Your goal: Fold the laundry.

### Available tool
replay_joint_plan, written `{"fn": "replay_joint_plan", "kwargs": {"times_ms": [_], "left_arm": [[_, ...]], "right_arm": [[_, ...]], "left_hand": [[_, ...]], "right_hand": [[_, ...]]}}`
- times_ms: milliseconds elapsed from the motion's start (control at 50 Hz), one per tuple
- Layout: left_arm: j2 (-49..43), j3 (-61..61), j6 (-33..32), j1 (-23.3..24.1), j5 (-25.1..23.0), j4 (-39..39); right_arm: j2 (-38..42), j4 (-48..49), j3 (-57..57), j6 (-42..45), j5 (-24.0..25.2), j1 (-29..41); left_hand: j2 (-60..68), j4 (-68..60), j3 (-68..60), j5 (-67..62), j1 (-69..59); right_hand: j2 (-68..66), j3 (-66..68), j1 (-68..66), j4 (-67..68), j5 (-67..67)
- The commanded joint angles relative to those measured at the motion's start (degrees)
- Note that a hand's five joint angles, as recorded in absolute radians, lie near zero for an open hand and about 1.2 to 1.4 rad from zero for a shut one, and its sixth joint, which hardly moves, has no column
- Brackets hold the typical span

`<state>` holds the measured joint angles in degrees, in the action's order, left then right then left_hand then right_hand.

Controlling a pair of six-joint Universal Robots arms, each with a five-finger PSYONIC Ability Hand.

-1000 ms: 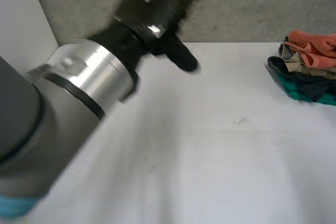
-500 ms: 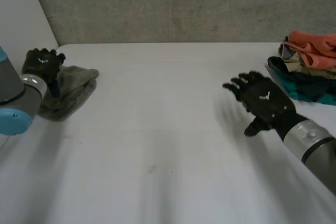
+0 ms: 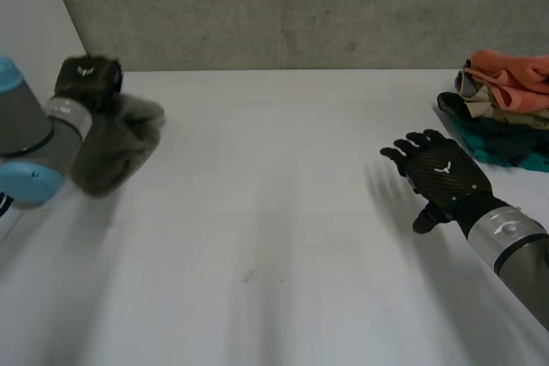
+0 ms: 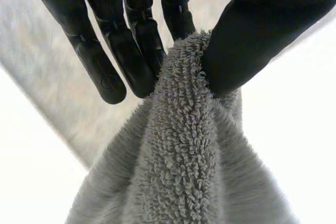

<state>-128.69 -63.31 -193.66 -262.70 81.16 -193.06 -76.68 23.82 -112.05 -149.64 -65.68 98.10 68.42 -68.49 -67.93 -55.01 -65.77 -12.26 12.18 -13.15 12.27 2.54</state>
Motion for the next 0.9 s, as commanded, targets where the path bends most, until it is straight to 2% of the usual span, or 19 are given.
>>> {"fn": "replay_joint_plan", "kwargs": {"times_ms": [20, 120, 180, 200, 240, 260, 280, 320, 360, 480, 580, 620, 740, 820, 900], "left_arm": [[15.0, -8.9, 17.4, 11.4, 0.4, 0.2], [16.1, -11.7, 26.5, 21.6, 1.1, 0.3], [14.4, -11.5, 29.2, 25.9, 1.7, 0.0], [12.1, -10.8, 30.2, 28.6, 2.4, -0.2], [9.2, -9.7, 30.4, 30.5, 3.1, -0.3], [7.7, -9.0, 30.8, 31.3, 3.7, -0.3], [4.9, -7.5, 30.8, 32.2, 4.9, -0.2], [2.9, -6.0, 30.0, 33.0, 5.9, 0.5], [1.8, -5.8, 29.9, 33.7, 7.0, 0.8], [6.1, -9.9, 29.7, 32.5, 7.6, 1.1], [14.6, -18.0, 28.3, 25.8, 7.1, 0.8], [18.2, -21.7, 25.8, 23.4, 7.0, 0.7], [21.8, -30.1, 14.4, 21.3, 7.0, 0.9], [22.4, -37.7, 0.9, 21.3, 6.8, 0.2], [21.6, -40.4, -7.2, 21.3, 6.8, -1.0]], "right_arm": [[-0.4, 0.2, 0.6, -0.2, -4.4, -0.2], [-0.7, 0.2, 0.6, -0.3, -4.6, -0.2], [-0.7, 0.2, 0.5, -0.4, -4.7, -0.2], [-0.7, 0.2, 0.5, -0.4, -4.8, -0.2], [-0.7, 0.2, 0.5, -0.5, -4.9, -0.4], [-0.7, 0.2, 0.4, -0.5, -4.9, -0.4], [-0.7, 0.2, 0.4, -0.5, -4.9, -0.4], [-0.7, 0.2, 0.4, -0.6, -5.0, -0.4], [-0.7, 0.2, 0.4, -0.7, -5.1, -0.4], [-0.8, -0.4, 0.3, -0.7, -5.3, -0.4], [-2.3, -2.5, 0.5, -1.0, -5.4, -0.1], [-2.9, -4.6, 0.8, -1.1, -5.4, 0.0], [-3.4, -16.9, 4.3, -5.7, -5.2, 0.5], [-3.3, -24.3, 7.0, -9.8, -4.0, 0.7], [-2.0, -25.9, 7.9, -11.5, -3.3, 1.0]], "left_hand": [[11.6, -11.5, -12.1, -15.0, -14.2], [11.6, -11.5, -12.1, -15.0, -14.2], [11.6, -11.5, -12.1, -15.0, -14.2], [11.6, -11.5, -12.1, -15.0, -14.2], [11.6, -11.5, -12.1, -15.0, -14.2], [7.8, -7.7, -8.3, -11.2, -10.4], [-15.4, 15.5, 14.9, 12.0, 12.8], [-37.9, 38.0, 37.4, 34.5, 35.3], [-47.4, 47.5, 46.9, 44.0, 44.8], [-52.7, 52.7, 52.2, 49.2, 50.0], [-52.8, 52.9, 52.3, 49.4, 50.2], [-52.2, 52.2, 51.7, 48.7, 49.5], [-52.2, 52.2, 51.7, 48.7, 49.5], [-52.0, 52.1, 51.5, 48.6, 49.3], [-51.5, 51.6, 51.0, 48.1, 48.8]], "right_hand": [[2.3, -2.2, 3.2, -2.3, -2.5], [2.3, -2.2, 3.2, -2.3, -2.5], [2.3, -2.2, 3.2, -2.3, -2.5], [2.3, -2.2, 3.2, -2.3, -2.5], [2.3, -2.2, 3.2, -2.3, -2.5], [2.3, -2.2, 3.2, -2.3, -2.5], [2.3, -2.2, 3.2, -2.3, -2.5], [2.3, -2.2, 3.2, -2.3, -2.5], [2.3, -2.2, 3.2, -2.3, -2.5], [2.3, -2.2, 3.2, -2.3, -2.5], [2.3, -2.2, 3.2, -2.3, -2.5], [2.3, -2.2, 3.2, -2.3, -2.5], [2.3, -2.2, 3.2, -2.3, -2.5], [2.3, -2.2, 3.2, -2.3, -2.5], [2.3, -2.2, 3.2, -2.3, -2.5]]}}
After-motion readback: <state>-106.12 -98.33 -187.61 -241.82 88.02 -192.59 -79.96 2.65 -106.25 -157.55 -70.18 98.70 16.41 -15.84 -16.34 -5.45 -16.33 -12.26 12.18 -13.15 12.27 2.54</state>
